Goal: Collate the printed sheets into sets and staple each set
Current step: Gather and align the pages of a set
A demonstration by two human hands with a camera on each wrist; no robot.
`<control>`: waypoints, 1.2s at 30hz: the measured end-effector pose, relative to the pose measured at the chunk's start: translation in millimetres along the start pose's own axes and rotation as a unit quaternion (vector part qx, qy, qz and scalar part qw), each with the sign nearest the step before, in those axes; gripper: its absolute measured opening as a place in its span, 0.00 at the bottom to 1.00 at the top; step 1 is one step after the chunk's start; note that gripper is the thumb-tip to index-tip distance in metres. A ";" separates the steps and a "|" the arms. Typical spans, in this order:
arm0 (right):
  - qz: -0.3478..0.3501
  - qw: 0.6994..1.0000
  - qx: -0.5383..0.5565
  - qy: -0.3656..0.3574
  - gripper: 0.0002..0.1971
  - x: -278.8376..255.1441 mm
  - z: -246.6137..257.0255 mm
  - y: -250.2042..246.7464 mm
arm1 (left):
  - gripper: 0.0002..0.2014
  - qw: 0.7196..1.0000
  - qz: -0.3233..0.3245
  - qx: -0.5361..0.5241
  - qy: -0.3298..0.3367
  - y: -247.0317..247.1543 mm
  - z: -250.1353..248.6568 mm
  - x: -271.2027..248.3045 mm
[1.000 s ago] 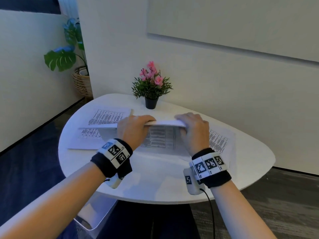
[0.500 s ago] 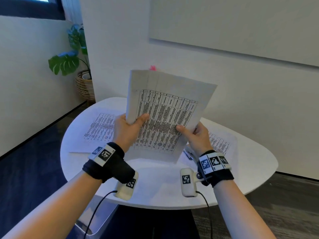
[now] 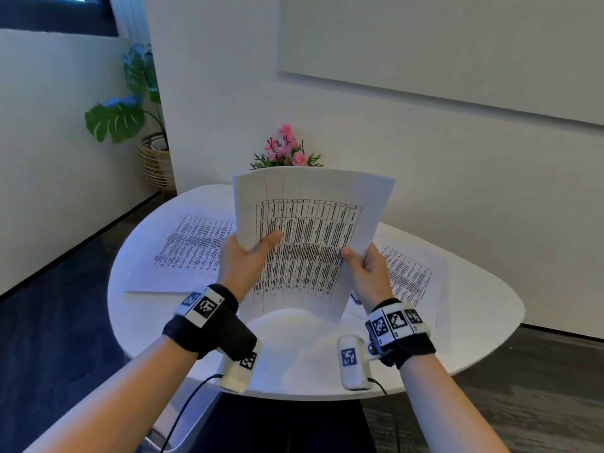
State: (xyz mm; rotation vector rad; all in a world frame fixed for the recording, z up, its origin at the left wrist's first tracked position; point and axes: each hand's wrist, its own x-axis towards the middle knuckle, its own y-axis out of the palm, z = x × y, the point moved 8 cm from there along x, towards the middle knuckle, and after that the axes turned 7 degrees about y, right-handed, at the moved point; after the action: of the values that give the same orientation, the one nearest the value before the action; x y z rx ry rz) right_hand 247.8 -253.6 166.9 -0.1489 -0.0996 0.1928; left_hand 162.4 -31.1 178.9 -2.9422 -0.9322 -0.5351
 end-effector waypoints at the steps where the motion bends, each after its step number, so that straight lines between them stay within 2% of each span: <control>1: -0.002 1.000 -0.003 0.000 0.10 0.5 -1.5 0.4 | 0.13 1.000 0.002 0.006 0.000 0.0 2.2 0.8; 3: 0.003 0.999 -0.033 0.010 0.09 0.8 -12.4 1.8 | 0.10 0.999 0.024 0.039 -0.010 0.0 12.4 -1.6; 5: 0.017 0.996 -0.080 0.032 0.09 0.2 -27.9 4.0 | 0.13 0.995 0.047 0.075 -0.041 -1.5 30.4 -8.4; 9: 0.048 0.986 -0.155 0.047 0.07 0.9 -47.5 6.6 | 0.42 0.989 0.062 0.110 -0.080 -8.2 59.8 -21.1; 10: 0.054 0.982 -0.177 0.042 0.08 -0.4 -47.2 7.4 | 0.44 0.988 0.063 0.109 -0.088 -8.4 62.8 -23.5; 11: 0.058 0.978 -0.194 0.040 0.12 -1.2 -47.1 7.4 | 0.41 0.988 0.061 0.111 -0.091 -9.0 65.3 -24.8; 13: 0.064 0.974 -0.212 0.044 0.30 -2.6 -51.3 6.9 | 0.35 0.986 0.059 0.125 -0.092 -8.0 68.3 -25.9; 14: 0.065 0.971 -0.224 0.052 0.34 -2.2 -55.5 6.3 | 0.36 0.985 0.060 0.132 -0.093 -8.1 70.1 -26.1; 17: 0.063 0.952 -0.290 0.070 0.17 -0.9 -68.9 5.6 | 0.49 0.982 0.057 0.147 -0.102 -13.5 81.5 -27.4; 18: 0.070 0.945 -0.313 0.063 0.15 -0.1 -72.4 7.1 | 0.51 0.980 0.059 0.157 -0.110 -15.1 88.5 -27.3; 19: 0.081 0.938 -0.332 0.057 0.14 1.1 -76.0 8.5 | 0.50 0.977 0.066 0.170 -0.113 -16.1 92.4 -26.6; 22: 0.119 0.900 -0.418 0.037 0.09 6.3 -82.4 5.8 | 0.22 0.969 0.077 0.223 -0.078 -16.5 71.4 -23.2; 24: 0.083 0.864 -0.497 0.026 0.11 18.4 -80.0 -7.8 | 0.12 0.964 0.083 0.246 -0.058 -20.9 58.1 -17.9; 27: -0.024 0.830 -0.551 0.079 0.08 41.2 -80.0 -45.0 | 0.11 0.957 0.100 0.268 -0.040 -31.4 42.2 -15.8; 28: -0.031 0.821 -0.561 0.107 0.12 47.6 -85.9 -53.2 | 0.11 0.954 0.108 0.274 -0.046 -35.6 40.2 -16.6; 30: 0.000 0.795 -0.588 0.150 0.19 56.6 -103.0 -59.5 | 0.12 0.948 0.121 0.289 -0.060 -43.9 38.3 -19.4; 32: 0.026 0.782 -0.601 0.160 0.21 61.1 -119.7 -59.1 | 0.13 0.947 0.127 0.284 -0.079 -50.4 40.8 -23.1; 36: 0.028 0.795 -0.581 0.170 0.17 61.9 -142.2 -57.7 | 0.12 0.943 0.127 0.289 -0.107 -56.8 43.5 -29.7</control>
State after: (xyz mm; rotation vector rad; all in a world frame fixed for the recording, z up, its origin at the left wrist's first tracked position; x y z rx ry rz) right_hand 334.9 -316.9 41.2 -1.4263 0.1653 0.1377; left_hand 121.8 3.9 123.0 -2.5401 -0.5715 0.0715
